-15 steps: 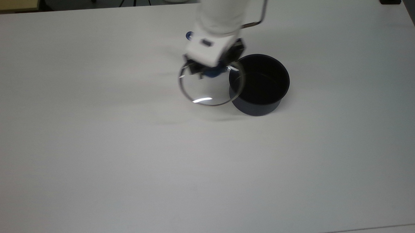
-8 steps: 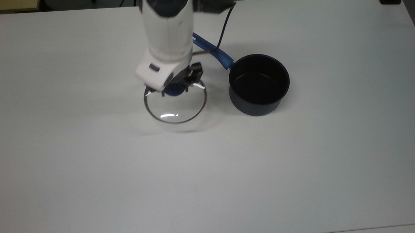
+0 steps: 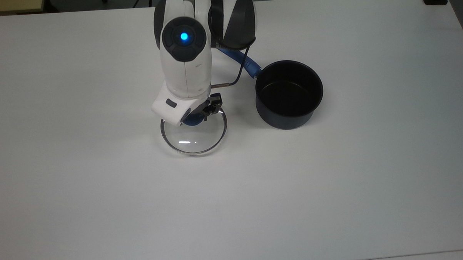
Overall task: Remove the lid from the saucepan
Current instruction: 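Lower the glass lid onto the table and open the gripper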
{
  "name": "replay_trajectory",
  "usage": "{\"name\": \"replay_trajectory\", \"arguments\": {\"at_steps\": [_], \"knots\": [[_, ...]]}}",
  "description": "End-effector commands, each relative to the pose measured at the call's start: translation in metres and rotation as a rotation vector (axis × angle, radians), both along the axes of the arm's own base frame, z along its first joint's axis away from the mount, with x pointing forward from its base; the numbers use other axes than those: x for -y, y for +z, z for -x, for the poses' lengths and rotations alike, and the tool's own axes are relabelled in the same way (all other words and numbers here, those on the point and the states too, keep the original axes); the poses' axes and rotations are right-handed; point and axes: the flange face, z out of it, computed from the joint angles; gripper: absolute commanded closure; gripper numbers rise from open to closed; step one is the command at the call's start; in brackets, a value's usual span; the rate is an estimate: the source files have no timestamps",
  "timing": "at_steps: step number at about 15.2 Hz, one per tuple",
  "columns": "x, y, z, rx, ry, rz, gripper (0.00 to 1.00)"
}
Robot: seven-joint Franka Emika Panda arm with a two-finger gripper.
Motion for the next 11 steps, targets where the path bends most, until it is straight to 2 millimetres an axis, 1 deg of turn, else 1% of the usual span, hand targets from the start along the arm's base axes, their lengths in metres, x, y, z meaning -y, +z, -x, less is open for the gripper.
{"name": "replay_trajectory", "arguments": {"at_steps": [1, 4, 6, 9, 10, 11], "knots": [[0.01, -0.002, 0.0, 0.013, -0.028, -0.012, 0.52], [0.01, -0.013, 0.002, -0.004, -0.027, -0.011, 0.51], [0.01, -0.013, 0.002, -0.004, -0.029, -0.015, 0.5], [0.01, -0.016, 0.004, -0.01, -0.025, -0.015, 0.43], [0.01, -0.016, 0.003, -0.009, -0.024, -0.017, 0.41], [0.01, -0.015, 0.003, -0.007, -0.024, -0.017, 0.36]]}}
